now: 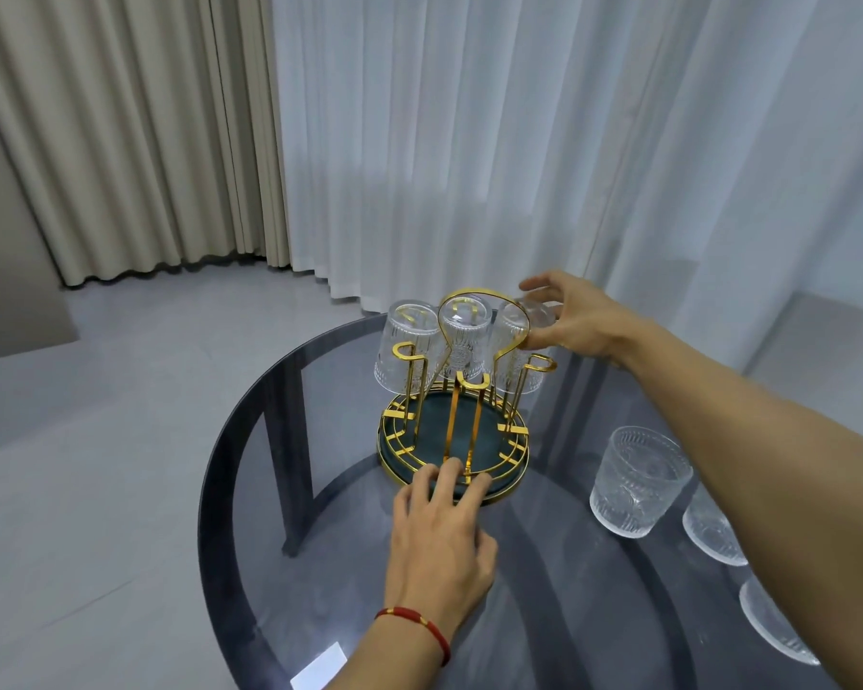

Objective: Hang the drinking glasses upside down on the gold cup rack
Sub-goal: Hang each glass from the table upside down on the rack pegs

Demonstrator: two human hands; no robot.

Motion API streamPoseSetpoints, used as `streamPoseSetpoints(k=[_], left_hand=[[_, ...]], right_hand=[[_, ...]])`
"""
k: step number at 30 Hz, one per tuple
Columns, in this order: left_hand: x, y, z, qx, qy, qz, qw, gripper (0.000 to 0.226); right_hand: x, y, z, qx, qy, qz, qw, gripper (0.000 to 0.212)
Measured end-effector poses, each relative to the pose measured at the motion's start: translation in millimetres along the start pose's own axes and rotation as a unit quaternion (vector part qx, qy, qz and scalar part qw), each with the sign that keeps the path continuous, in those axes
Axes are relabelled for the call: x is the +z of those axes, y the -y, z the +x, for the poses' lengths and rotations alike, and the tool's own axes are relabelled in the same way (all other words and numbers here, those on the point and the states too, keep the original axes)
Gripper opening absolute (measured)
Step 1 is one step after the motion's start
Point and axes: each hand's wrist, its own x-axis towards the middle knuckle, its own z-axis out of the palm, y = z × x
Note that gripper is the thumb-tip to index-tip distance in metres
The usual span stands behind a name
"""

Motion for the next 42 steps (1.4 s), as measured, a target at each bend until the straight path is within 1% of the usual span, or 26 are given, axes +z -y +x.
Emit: streamPoseSetpoints(k=[2,6,9,11,13,14,16,17,18,19,20,22,24,26,28,30,32,34,35,36,37,38,40,41,42], left_hand=[[0.7,0.3,0.0,-0.001,0.002,0.000,1.000,0.052],[1.5,0.8,0.3,-0.001,0.000,0.003,1.000,0.051],[1.3,0.2,0.3,0.000,0.005,0.008,1.000,0.052],[0.7,0.7,0.5,0.002,0.008,0.009,1.000,0.052],[-0.6,1.0,0.5,0.003,0.007,0.008,1.000,0.053],[-1.5,0.8,0.3,0.003,0.008,0.011,1.000,0.053],[-2.9,-0.4,0.5,0.001,0.017,0.018,1.000,0.053],[-3.2,-1.1,0.5,-0.001,0.023,0.020,1.000,0.054],[-3.5,-1.8,0.3,-0.001,0.026,0.023,0.999,0.054],[-4.2,-3.0,0.1,0.000,0.029,0.027,0.999,0.055],[-5.3,-4.2,0.0,0.000,0.030,0.030,0.999,0.056],[-8.1,-7.6,-0.4,-0.006,0.033,0.030,0.999,0.058],[-11.5,-11.6,-1.4,-0.009,0.035,0.027,0.999,0.058],[-14.6,-15.1,-3.0,-0.015,0.047,0.017,0.999,0.058],[-17.1,-17.0,-5.0,-0.021,0.063,0.003,0.998,0.059],[-19.8,-19.2,-7.1,-0.025,0.068,-0.009,0.997,0.058],[-22.7,-23.1,-8.8,-0.006,0.044,-0.028,0.999,0.055],[-27.4,-31.0,-10.0,0.035,0.005,-0.080,0.996,0.050],[-31.1,-36.2,-10.4,0.043,-0.008,-0.124,0.991,0.047],[-35.6,-42.1,-10.7,0.034,-0.011,-0.181,0.983,0.045],[-41.3,-48.4,-12.0,0.008,0.004,-0.251,0.968,0.045],[-47.6,-54.6,-13.6,-0.027,0.036,-0.330,0.943,0.048],[-57.4,-65.1,-16.9,-0.085,0.115,-0.490,0.860,0.058],[-61.1,-68.3,-18.3,-0.097,0.135,-0.536,0.828,0.062],[-64.4,-69.8,-19.9,-0.096,0.143,-0.554,0.815,0.064]], right_hand=[[4.9,-1.2,1.8,0.006,0.022,0.003,1.000,0.086],[7.2,-2.6,3.0,0.009,0.038,0.027,0.999,0.087],[5.9,-5.3,-0.9,-0.002,0.061,0.008,0.998,0.088],[1.7,-9.1,-7.1,-0.001,0.059,0.013,0.998,0.085],[-7.1,-15.3,-18.6,0.013,0.033,0.031,0.999,0.074],[-12.3,-19.6,-26.2,0.018,0.013,0.017,1.000,0.066],[-20.8,-28.3,-46.5,0.032,-0.020,-0.045,0.998,0.049],[-21.8,-32.2,-59.6,0.036,-0.024,-0.084,0.996,0.045],[-20.2,-35.9,-74.2,0.039,-0.016,-0.127,0.991,0.046],[-16.4,-39.8,-88.9,0.047,-0.002,-0.182,0.982,0.054],[-11.1,-44.9,-102.3,0.061,0.015,-0.249,0.966,0.066],[0.7,-56.5,-125.0,0.102,0.042,-0.373,0.921,0.085],[10.8,-65.8,-139.7,0.134,0.057,-0.422,0.895,0.090],[18.2,-72.6,-147.8,0.141,0.054,-0.444,0.883,0.086],[23.0,-76.4,-152.1,0.143,0.040,-0.454,0.879,0.083],[24.6,-77.8,-155.0,0.136,0.015,-0.443,0.886,0.078],[26.3,-75.5,-158.9,0.112,-0.021,-0.412,0.904,0.076],[29.7,-68.8,-165.7,0.072,-0.060,-0.361,0.928,0.080],[33.6,-65.1,-170.4,0.048,-0.080,-0.323,0.942,0.085],[38.6,-61.5,-176.1,0.025,-0.103,-0.265,0.958,0.088],[44.8,-57.3,-183.3,0.008,-0.125,-0.190,0.974,0.091],[51.4,-53.1,-190.4,-0.006,-0.141,-0.114,0.983,0.092],[64.3,-46.3,-205.0,-0.038,-0.145,-0.002,0.989,0.096],[69.9,-42.9,-211.8,-0.058,-0.131,0.023,0.989,0.100],[74.7,-39.4,-217.6,-0.080,-0.112,0.028,0.990,0.103]])
